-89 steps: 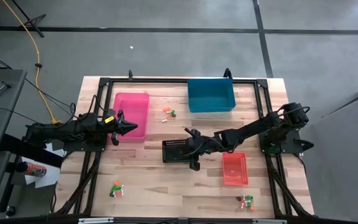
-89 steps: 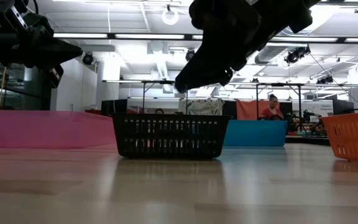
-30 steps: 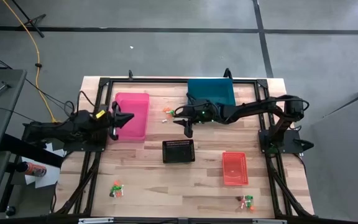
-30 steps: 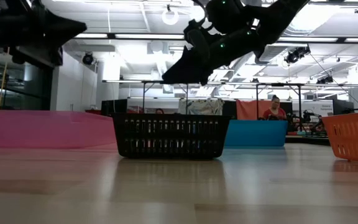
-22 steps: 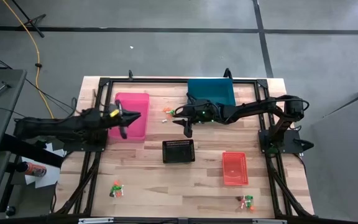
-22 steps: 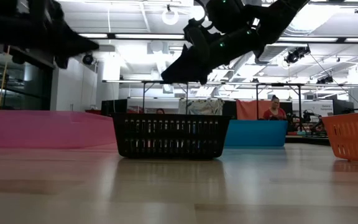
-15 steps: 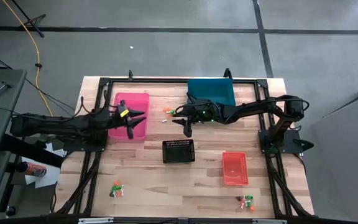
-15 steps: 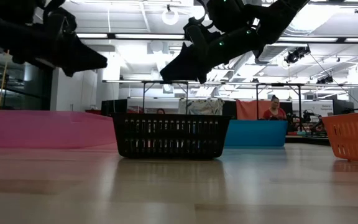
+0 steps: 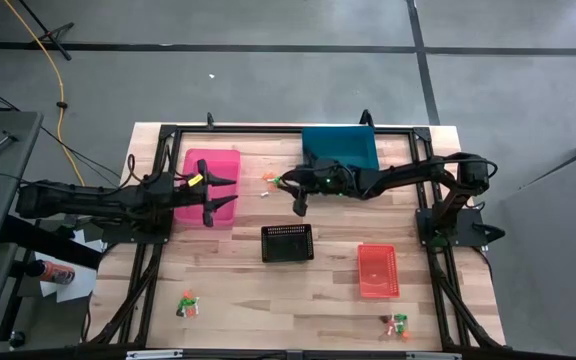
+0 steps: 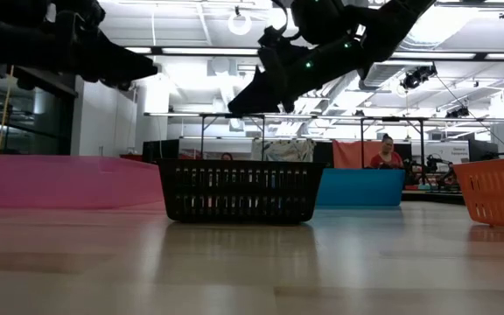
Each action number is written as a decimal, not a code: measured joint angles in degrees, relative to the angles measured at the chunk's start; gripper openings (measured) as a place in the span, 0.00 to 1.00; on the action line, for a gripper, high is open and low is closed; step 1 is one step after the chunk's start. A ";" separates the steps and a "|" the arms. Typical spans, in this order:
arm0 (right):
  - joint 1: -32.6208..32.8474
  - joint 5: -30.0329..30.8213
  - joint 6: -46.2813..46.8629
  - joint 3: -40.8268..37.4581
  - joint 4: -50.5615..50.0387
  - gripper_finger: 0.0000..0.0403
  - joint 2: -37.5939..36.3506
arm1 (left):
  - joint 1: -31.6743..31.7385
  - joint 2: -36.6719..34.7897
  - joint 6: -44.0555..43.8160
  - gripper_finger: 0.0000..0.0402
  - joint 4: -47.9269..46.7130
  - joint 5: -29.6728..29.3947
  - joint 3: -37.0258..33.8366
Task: Sort Halloween decoration
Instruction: Put the black skull toy into the black bin
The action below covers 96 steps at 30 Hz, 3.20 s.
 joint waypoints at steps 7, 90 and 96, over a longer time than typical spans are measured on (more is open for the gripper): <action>-0.37 -0.28 -4.41 12.77 -25.41 0.29 1.71 | 0.00 -0.02 2.47 0.43 2.14 0.06 0.00; -4.95 -2.16 -11.40 42.56 -63.15 0.29 27.88 | 0.02 -0.05 -1.53 0.42 -2.77 -1.46 0.00; -5.19 -2.19 -11.18 42.56 -63.41 0.29 29.91 | 0.02 -0.04 -1.50 0.42 -2.71 -1.57 0.00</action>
